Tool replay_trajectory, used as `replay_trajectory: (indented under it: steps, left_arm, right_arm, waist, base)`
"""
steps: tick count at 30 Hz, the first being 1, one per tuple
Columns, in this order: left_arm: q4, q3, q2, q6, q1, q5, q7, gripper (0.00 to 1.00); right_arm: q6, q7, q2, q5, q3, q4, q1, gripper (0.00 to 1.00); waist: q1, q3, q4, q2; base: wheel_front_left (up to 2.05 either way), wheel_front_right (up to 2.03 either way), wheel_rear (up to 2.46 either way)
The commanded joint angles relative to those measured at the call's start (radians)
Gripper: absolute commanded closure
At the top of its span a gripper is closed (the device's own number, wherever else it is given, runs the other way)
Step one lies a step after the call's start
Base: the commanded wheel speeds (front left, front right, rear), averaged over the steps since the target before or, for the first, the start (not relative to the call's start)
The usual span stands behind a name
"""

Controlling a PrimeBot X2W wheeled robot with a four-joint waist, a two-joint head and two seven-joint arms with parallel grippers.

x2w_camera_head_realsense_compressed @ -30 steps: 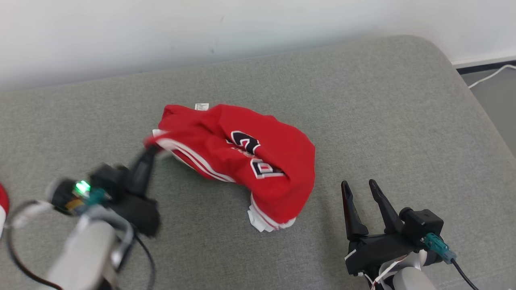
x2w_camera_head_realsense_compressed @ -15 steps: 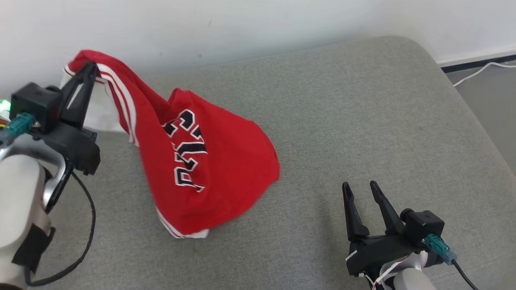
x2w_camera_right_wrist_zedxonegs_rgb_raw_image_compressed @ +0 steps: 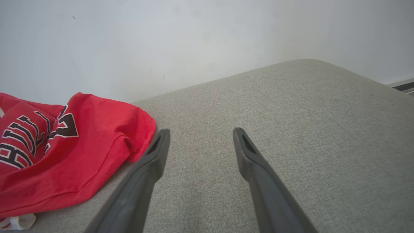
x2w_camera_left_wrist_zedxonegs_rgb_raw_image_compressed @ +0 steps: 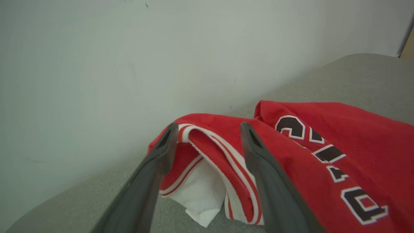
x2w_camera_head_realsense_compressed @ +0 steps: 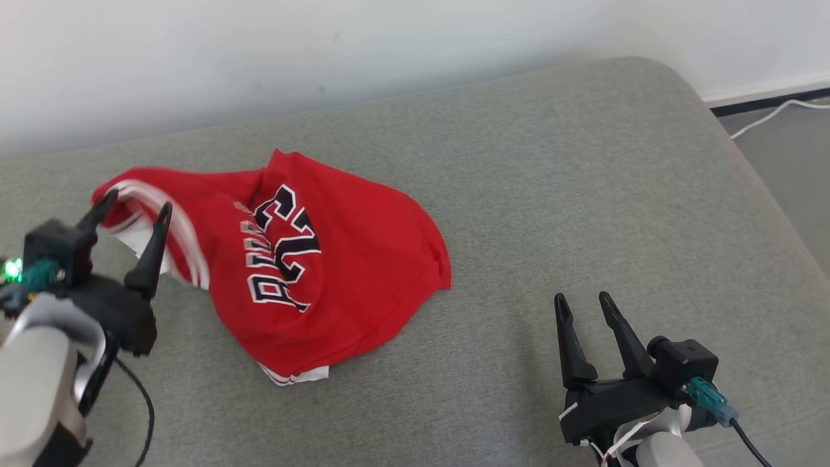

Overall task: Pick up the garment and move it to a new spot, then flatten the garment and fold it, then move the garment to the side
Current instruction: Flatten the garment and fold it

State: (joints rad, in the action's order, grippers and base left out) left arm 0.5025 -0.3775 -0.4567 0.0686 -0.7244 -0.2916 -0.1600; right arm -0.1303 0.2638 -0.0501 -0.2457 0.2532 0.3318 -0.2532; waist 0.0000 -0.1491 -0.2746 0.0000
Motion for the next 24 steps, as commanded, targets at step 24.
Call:
replay_trajectory:
  steps: [24]
  left_arm:
    - [-0.375,-0.027,0.219,-0.174,0.523,-0.085,-0.102,0.00]
  right_arm:
    - [-0.001,0.001,-0.001,0.025,-0.009,-0.009,0.035,0.00]
  waist:
    - [0.0000,0.001,0.099,0.0000]
  base:
    - [0.00,0.00,0.00]
